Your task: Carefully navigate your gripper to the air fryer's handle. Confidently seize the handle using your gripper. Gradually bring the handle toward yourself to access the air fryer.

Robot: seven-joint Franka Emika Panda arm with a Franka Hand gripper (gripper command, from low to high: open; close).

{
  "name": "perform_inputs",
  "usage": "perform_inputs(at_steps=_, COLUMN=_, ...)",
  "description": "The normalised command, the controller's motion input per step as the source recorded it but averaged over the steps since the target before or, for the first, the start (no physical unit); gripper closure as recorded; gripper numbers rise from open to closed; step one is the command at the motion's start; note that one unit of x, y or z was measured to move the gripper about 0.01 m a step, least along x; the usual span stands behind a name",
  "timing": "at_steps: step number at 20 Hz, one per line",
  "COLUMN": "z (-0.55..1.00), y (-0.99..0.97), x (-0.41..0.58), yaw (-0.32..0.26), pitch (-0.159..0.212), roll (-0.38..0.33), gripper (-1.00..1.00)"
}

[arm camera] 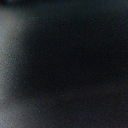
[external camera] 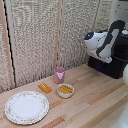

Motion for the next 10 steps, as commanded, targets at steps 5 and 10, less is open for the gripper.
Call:
perform_inputs(at_steps=5, z=0.10, y=0.19, x=0.063, yaw=-0.057, pitch=0.223, roll=0.190, gripper=1.00)
perform_inputs(at_steps=10, z=0.01, y=0.28, x=0.006, yaw=-0.117, pitch=0.173, roll=0.337, gripper=1.00)
